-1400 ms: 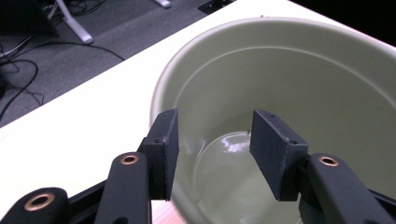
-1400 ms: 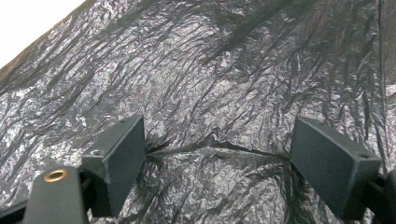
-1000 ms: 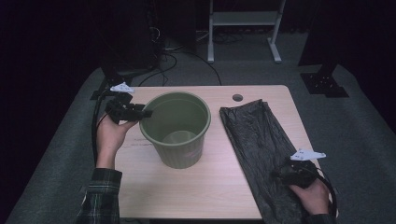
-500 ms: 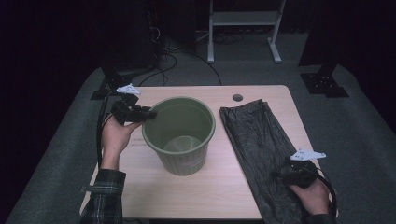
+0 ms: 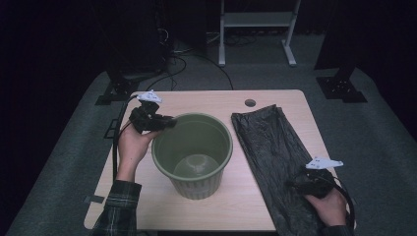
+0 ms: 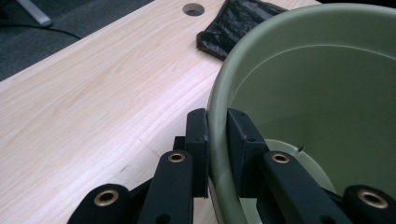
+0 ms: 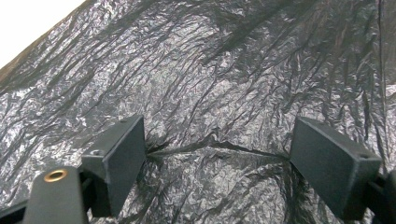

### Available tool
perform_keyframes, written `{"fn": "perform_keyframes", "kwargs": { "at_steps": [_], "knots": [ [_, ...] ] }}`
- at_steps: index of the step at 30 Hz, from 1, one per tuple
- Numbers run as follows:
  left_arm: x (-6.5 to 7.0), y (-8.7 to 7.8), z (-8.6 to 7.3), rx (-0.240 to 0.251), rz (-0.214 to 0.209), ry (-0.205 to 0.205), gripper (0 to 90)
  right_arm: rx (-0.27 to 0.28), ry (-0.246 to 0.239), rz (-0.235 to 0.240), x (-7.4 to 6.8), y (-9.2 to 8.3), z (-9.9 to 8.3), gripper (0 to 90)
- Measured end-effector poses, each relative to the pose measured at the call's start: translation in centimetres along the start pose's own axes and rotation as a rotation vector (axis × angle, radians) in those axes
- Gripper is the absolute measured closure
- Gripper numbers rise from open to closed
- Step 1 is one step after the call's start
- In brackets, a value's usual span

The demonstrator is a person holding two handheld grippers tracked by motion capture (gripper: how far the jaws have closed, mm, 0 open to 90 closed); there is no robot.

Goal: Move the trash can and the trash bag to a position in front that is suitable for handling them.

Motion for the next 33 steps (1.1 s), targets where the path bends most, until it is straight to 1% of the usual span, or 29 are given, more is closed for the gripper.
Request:
{"fn": "perform_keyframes", "kwargs": {
  "at_steps": [4,6,14,17,22,23,24,25,26,30,33],
  "knots": [
    [0.7,0.6,0.5,0.008,-0.007,-0.012,78.9,0.0,0.0,0.0,0.0,0.0,0.0,17.5],
    [1.0,0.8,0.8,0.007,-0.006,-0.01,78.9,0.0,0.0,0.0,0.0,0.0,0.0,17.5],
    [2.7,2.2,2.0,0.021,-0.033,-0.021,78.9,0.0,0.0,0.0,0.0,0.0,0.0,17.5],
    [3.1,2.6,2.4,0.024,-0.036,-0.023,78.9,0.0,0.0,-0.001,0.0,0.0,0.0,17.5],
    [3.4,2.7,2.6,0.025,-0.028,-0.014,78.5,-0.001,0.0,-0.001,0.0,0.0,0.0,17.2],
    [3.3,2.7,2.6,0.038,-0.024,-0.01,77.9,-0.001,0.0,-0.001,0.0,0.0,0.0,17.2],
    [3.2,2.5,2.8,0.054,-0.018,-0.019,76.0,-0.001,0.0,-0.002,0.0,0.0,0.0,17.2],
    [3.2,2.3,2.8,0.063,-0.015,-0.033,72.0,-0.001,0.0,-0.002,0.0,0.0,0.0,17.2],
    [3.2,2.0,2.9,0.07,-0.017,-0.039,68.3,-0.001,0.0,-0.002,0.0,0.0,0.0,17.2],
    [3.2,0.4,3.2,0.102,-0.009,-0.033,57.5,-0.001,0.002,-0.005,0.0,0.0,0.0,17.1],
    [3.3,-1.1,3.1,0.108,-0.002,-0.028,47.8,-0.001,0.003,-0.006,0.0,0.0,0.0,17.1]
  ]
}}
Point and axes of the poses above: each handheld gripper's, and its own axes: y roughly forward along the jaws, z roughly out of its top, x roughly to its right, the point moved 10 cm from there along y, roughly forward along the jaws, and after that the axes turned 6 degrees about y, right-handed, at the moved point
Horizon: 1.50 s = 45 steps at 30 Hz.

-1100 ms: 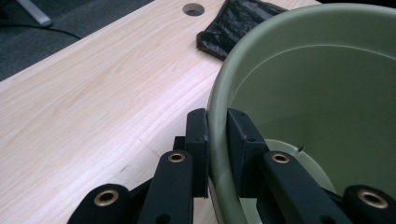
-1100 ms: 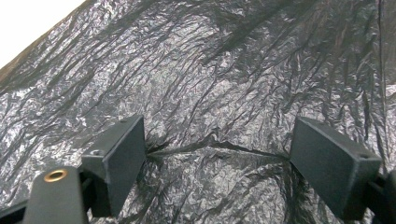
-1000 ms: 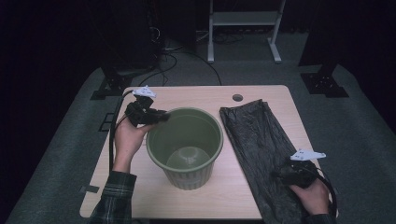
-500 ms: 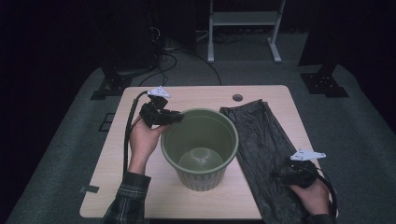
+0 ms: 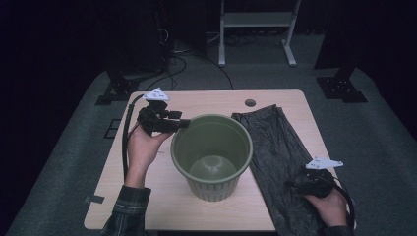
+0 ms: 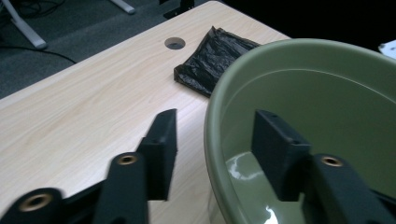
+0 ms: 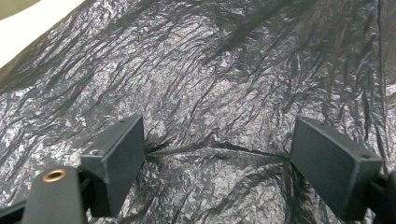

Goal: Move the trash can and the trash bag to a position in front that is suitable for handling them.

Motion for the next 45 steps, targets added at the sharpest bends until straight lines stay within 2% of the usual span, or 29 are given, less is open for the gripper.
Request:
{"fn": "perform_keyframes", "kwargs": {
  "at_steps": [2,8,10,12,14,18,23,29,33,37,39,45],
  "knots": [
    [0.0,-1.1,-0.2,-0.003,0.02,0.005,41.8,0.0,0.001,-0.001,0.0,0.0,0.0,16.7],
    [0.5,-3.7,-1.1,0.01,0.044,0.018,24.7,-0.006,0.005,-0.008,0.1,0.0,-0.1,13.2],
    [0.7,-4.4,-1.7,0.005,0.056,0.021,18.1,-0.006,0.006,-0.01,0.1,0.0,-0.1,13.3],
    [1.0,-5.0,-2.3,0.005,0.062,0.028,15.5,-0.006,0.007,-0.01,0.1,0.0,-0.1,13.2],
    [1.3,-5.5,-3.1,0.005,0.074,0.02,9.1,-0.006,0.007,-0.01,0.1,0.0,-0.1,13.3],
    [1.7,-6.5,-4.8,0.008,0.092,0.006,2.2,-0.006,0.006,-0.01,0.0,0.0,-0.1,13.2],
    [2.1,-7.3,-6.8,0.018,0.089,-0.008,1.4,-0.006,0.006,-0.01,0.0,0.0,-0.1,13.1],
    [2.6,-7.3,-9.3,0.006,0.097,-0.01,1.4,-0.007,0.006,-0.01,0.0,0.0,-0.1,13.1],
    [3.0,-6.7,-10.8,-0.003,0.098,-0.012,1.4,-0.006,0.006,-0.01,0.0,0.0,-0.1,13.2],
    [3.3,-6.3,-11.8,0.01,0.1,-0.013,1.4,-0.006,0.006,-0.01,0.0,0.0,-0.1,13.2],
    [3.4,-6.0,-12.3,0.016,0.115,-0.003,1.4,-0.007,0.006,-0.01,0.0,0.0,-0.1,13.2],
    [3.8,-4.6,-13.7,0.025,0.108,0.002,1.4,-0.007,0.006,-0.01,0.0,0.0,-0.1,13.1]
  ]
}}
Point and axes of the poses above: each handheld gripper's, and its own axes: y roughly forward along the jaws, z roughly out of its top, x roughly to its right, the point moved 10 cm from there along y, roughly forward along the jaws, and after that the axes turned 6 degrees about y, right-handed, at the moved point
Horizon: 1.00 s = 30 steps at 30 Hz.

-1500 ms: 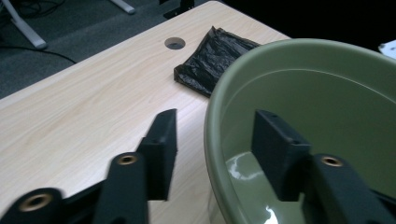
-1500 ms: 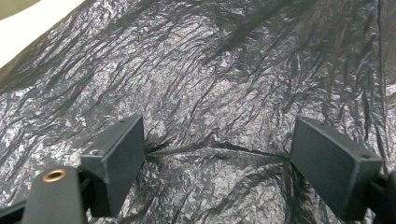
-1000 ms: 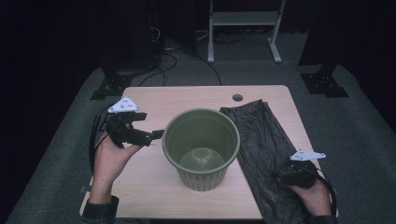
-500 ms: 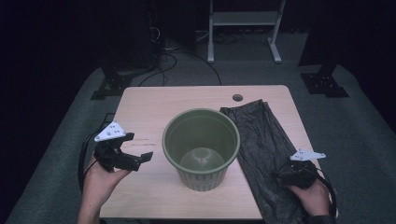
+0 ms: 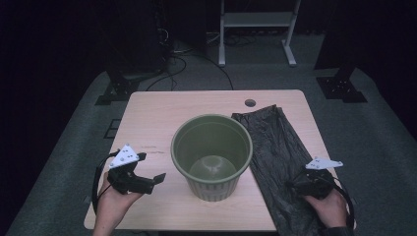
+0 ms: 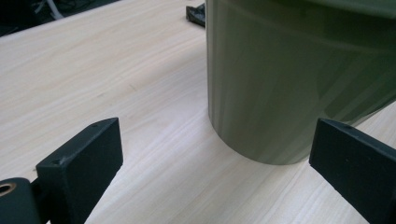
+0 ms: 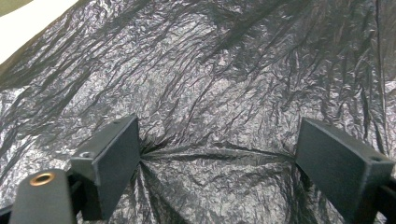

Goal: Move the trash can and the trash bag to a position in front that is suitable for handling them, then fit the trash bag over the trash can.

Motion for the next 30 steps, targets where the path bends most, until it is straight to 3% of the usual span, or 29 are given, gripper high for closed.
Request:
{"fn": "perform_keyframes", "kwargs": {
  "at_steps": [7,10,17,25,30],
  "knots": [
    [0.2,1.7,-2.0,-0.013,0.025,0.016,1.4,-0.002,0.0,0.001,0.0,0.0,0.0,12.2],
    [0.2,2.4,-2.7,0.015,0.04,0.015,1.4,-0.002,0.001,0.001,0.0,0.0,0.0,12.2],
    [0.6,4.5,-4.6,0.005,0.032,0.037,1.4,-0.002,0.0,0.001,0.0,0.0,0.0,12.4],
    [1.1,7.0,-6.9,-0.072,0.005,0.049,1.4,-0.002,-0.001,0.002,0.0,0.0,0.0,12.4],
    [0.8,7.6,-7.9,-0.101,0.004,0.039,1.4,0.0,-0.001,0.002,0.0,0.0,0.0,13.6]
  ]
}}
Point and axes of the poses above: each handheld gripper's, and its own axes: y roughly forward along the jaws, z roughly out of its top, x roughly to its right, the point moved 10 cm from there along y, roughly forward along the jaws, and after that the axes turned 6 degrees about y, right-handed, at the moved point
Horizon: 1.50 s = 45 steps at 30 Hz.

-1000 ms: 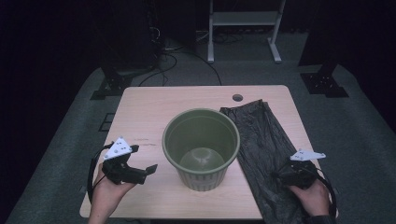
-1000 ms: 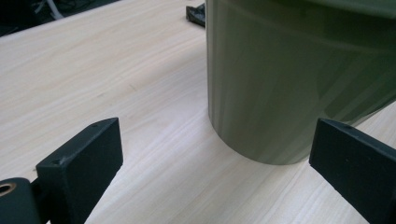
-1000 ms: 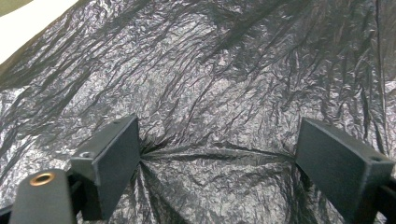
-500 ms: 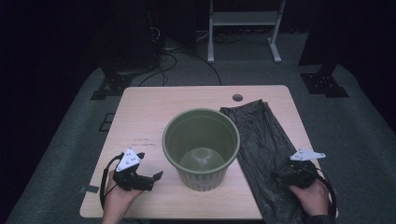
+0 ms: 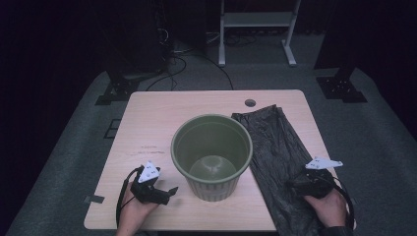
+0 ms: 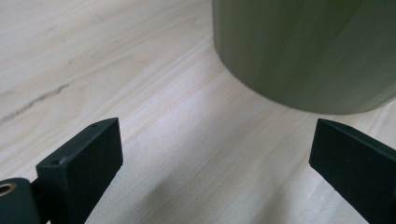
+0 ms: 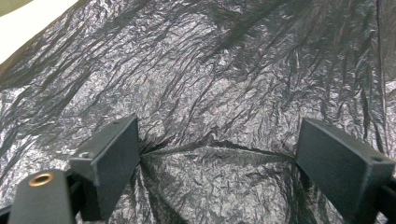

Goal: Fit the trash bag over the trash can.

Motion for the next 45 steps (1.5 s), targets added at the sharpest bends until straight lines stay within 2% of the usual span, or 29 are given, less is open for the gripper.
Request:
{"fn": "perform_keyframes", "kwargs": {
  "at_steps": [2,5,7,11,15,16,19,24,34,36,40,44,45],
  "knots": [
    [-0.1,0.3,-0.4,-0.012,0.003,0.004,1.5,0.007,0.004,-0.001,0.0,0.0,0.0,17.8],
    [-0.1,0.8,-1.1,-0.04,0.001,0.006,1.5,0.023,-0.004,0.007,0.0,-0.2,0.1,30.5],
    [-0.2,1.1,-1.4,-0.061,0.015,0.027,1.4,0.039,-0.003,0.008,0.0,-0.4,0.2,43.4],
    [-0.4,1.3,-1.3,-0.062,0.012,0.02,1.7,0.05,0.003,0.008,0.2,-0.6,0.2,66.4],
    [-0.5,1.4,-1.4,-0.072,-0.017,-0.006,1.7,0.052,0.012,0.027,0.3,-0.7,0.2,88.8],
    [-0.5,1.4,-1.5,-0.075,-0.022,-0.011,1.7,0.05,0.013,0.039,0.3,-0.7,0.1,90.0],
    [-0.5,1.4,-1.4,-0.075,-0.022,-0.01,1.6,0.046,0.029,0.056,0.4,-0.7,0.1,90.0],
    [-0.5,1.4,-1.5,-0.075,-0.022,-0.011,1.5,0.042,0.004,0.11,-0.3,-0.2,0.6,90.0],
    [-0.5,1.4,-1.5,-0.076,-0.022,-0.011,1.5,0.01,-0.09,0.245,-4.8,1.2,2.1,90.0],
    [-0.5,1.4,-1.5,-0.075,-0.022,-0.011,1.5,0.012,-0.104,0.247,-5.3,1.4,2.3,90.0],
    [-0.5,1.4,-1.4,-0.075,-0.022,-0.011,1.5,0.019,-0.085,0.238,-5.5,1.1,2.7,74.4],
    [-0.5,1.4,-1.4,-0.075,-0.023,-0.01,1.5,0.072,-0.055,0.183,-4.8,-0.2,3.7,56.0],
    [-0.5,1.4,-1.4,-0.075,-0.023,-0.009,1.5,0.077,-0.045,0.147,-4.3,-0.5,4.1,49.8]
  ]
}}
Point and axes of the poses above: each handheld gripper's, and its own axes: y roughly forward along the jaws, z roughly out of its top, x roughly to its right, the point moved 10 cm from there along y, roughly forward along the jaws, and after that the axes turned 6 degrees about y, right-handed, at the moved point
